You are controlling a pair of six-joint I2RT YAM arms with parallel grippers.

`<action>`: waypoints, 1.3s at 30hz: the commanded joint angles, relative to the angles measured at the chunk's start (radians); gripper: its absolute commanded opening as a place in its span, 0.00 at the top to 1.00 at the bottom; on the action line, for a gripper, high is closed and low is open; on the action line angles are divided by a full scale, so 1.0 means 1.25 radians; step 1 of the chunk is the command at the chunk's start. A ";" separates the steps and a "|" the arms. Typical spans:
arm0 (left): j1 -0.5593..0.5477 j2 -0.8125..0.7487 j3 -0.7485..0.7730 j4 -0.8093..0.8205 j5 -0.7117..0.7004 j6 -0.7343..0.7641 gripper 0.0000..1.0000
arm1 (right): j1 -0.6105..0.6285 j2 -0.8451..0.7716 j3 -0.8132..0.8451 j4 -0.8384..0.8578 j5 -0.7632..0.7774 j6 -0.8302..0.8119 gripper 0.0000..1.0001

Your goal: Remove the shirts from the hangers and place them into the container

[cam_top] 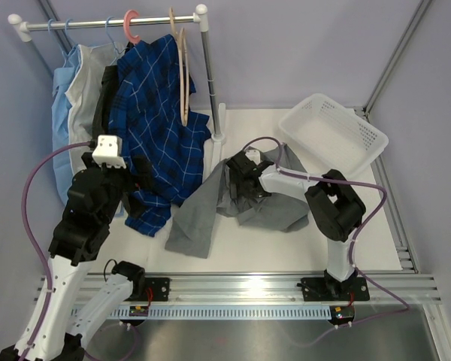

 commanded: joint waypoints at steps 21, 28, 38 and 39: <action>0.004 -0.021 -0.025 0.076 -0.017 0.006 0.01 | -0.168 -0.470 0.191 0.010 0.071 -0.247 1.00; 0.004 -0.014 -0.026 0.076 -0.008 0.004 0.01 | -0.275 -0.431 0.505 -0.038 0.066 -0.270 1.00; 0.004 -0.014 -0.030 0.076 0.006 -0.001 0.01 | -0.418 -0.240 0.959 -0.082 0.045 -0.328 1.00; 0.004 -0.013 -0.030 0.076 0.006 -0.001 0.01 | -0.431 -0.228 1.014 -0.082 0.041 -0.338 1.00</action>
